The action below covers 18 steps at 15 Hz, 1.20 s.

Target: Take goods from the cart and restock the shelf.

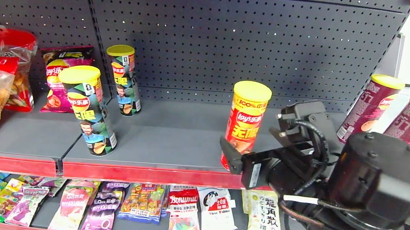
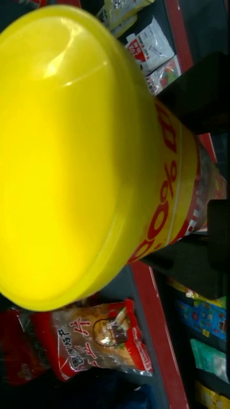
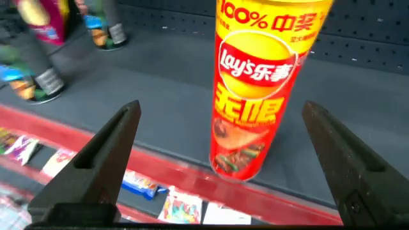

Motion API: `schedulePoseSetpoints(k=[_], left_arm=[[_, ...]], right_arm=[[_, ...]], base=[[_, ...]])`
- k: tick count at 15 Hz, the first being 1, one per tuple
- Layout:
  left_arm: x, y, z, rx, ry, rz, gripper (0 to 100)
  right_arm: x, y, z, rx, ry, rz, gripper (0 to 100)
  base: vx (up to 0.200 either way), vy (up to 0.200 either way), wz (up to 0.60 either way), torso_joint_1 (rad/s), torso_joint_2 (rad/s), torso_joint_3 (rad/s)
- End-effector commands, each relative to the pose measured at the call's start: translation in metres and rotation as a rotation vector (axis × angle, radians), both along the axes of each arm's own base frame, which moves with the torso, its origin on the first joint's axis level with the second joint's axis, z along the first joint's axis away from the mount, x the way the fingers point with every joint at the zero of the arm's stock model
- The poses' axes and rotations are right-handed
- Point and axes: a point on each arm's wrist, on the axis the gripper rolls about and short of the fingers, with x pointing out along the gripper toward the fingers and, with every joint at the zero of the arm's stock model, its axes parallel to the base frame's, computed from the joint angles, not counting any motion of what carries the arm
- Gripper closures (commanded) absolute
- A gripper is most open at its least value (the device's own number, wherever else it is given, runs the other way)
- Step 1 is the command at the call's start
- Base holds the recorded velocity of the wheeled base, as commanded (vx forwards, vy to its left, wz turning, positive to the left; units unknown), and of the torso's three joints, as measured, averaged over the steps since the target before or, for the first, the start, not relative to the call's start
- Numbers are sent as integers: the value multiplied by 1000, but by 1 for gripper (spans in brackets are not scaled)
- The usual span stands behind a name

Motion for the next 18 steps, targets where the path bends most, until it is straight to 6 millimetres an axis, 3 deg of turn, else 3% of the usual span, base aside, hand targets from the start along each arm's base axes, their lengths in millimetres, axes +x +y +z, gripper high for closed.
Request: schedulePoseSetpoints(k=[1, 5, 7, 9, 11, 14, 16, 18], left_arm=[[0, 0, 0, 0, -2, 2, 100], [1, 0, 0, 0, 4, -1, 100], [2, 0, 1, 1, 12, -6, 100], [3, 0, 3, 1, 9, -12, 100], [3, -1, 9, -2, 3, -55, 100], [5, -3, 19, -6, 5, -113, 100], [10, -3, 27, -35, 18, -146, 100], [13, -5, 32, -61, 33, -210, 100]], right_arm=[[-6, -24, 2, 4, -1, -4, 0], [-39, -79, -9, -28, -31, 182, 0], [-41, -119, -8, -124, -116, 190, 0], [-48, -144, -7, -125, -112, 130, 0], [-72, -178, -3, -142, -57, 9, 0], [-129, -212, -17, -155, -3, -97, 0], [-168, -227, -41, -156, 63, -198, 0], [-185, -230, -54, -109, 90, -306, 0]], base=[[0, 0, 0, 0, 0, 0], [0, 0, 0, 0, 0, 0], [0, 0, 0, 0, 0, 0], [0, 0, 0, 0, 0, 0], [0, 0, 0, 0, 0, 0], [0, 0, 0, 0, 0, 0], [0, 0, 0, 0, 0, 0], [0, 0, 0, 0, 0, 0]])
